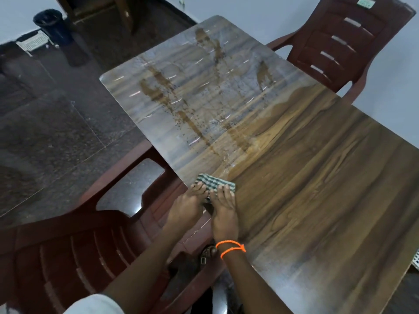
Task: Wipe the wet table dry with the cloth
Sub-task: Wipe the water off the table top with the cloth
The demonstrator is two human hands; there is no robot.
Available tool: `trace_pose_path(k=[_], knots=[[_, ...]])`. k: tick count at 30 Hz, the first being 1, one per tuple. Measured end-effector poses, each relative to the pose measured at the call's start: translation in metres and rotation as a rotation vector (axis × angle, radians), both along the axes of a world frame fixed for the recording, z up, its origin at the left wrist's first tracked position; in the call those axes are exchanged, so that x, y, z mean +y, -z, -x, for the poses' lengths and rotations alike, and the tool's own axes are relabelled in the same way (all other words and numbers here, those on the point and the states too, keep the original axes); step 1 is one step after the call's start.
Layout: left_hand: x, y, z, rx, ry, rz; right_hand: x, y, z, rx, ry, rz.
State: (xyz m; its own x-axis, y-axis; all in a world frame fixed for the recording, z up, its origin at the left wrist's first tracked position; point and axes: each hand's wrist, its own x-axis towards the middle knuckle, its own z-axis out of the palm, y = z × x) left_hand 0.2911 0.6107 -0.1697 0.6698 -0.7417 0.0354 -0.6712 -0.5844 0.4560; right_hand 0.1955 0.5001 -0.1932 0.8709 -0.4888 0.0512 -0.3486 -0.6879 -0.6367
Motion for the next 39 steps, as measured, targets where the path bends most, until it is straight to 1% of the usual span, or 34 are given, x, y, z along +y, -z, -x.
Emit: trace_pose_path(k=[2,6,8,11,15,17,22,25,28,32,35,39], knots=[[0.013,0.003,0.014,0.016,-0.043,0.019,0.013,-0.001,0.005,0.014,-0.046,0.019],[0.021,0.005,0.048,0.034,-0.023,0.033,0.010,0.000,0.042,-0.006,-0.145,0.005],[0.009,0.002,0.057,0.013,0.028,0.041,-0.007,-0.001,0.053,-0.009,-0.150,0.009],[-0.023,-0.008,0.052,-0.013,0.126,0.026,-0.041,-0.005,0.056,-0.022,-0.093,0.015],[-0.066,-0.008,0.016,0.027,0.128,-0.014,-0.072,0.000,0.024,-0.015,0.060,0.007],[-0.073,-0.004,-0.008,0.022,0.114,-0.034,-0.074,0.003,-0.001,0.001,0.097,-0.004],[-0.061,-0.007,-0.060,0.059,0.016,-0.040,-0.061,0.002,-0.061,0.030,0.044,0.001],[-0.034,-0.012,-0.068,0.049,-0.053,-0.026,-0.030,0.002,-0.079,0.022,-0.009,-0.008],[-0.006,-0.016,-0.049,0.031,-0.099,0.020,0.000,0.000,-0.069,-0.006,-0.070,-0.006],[0.000,-0.006,-0.019,0.057,-0.069,-0.020,-0.002,0.003,-0.032,-0.054,-0.106,-0.024],[-0.016,0.000,-0.002,0.080,0.002,-0.016,-0.024,0.002,-0.009,-0.068,-0.063,-0.027],[-0.068,-0.005,-0.008,0.068,0.094,0.033,-0.066,0.000,-0.007,-0.069,0.084,-0.025]])
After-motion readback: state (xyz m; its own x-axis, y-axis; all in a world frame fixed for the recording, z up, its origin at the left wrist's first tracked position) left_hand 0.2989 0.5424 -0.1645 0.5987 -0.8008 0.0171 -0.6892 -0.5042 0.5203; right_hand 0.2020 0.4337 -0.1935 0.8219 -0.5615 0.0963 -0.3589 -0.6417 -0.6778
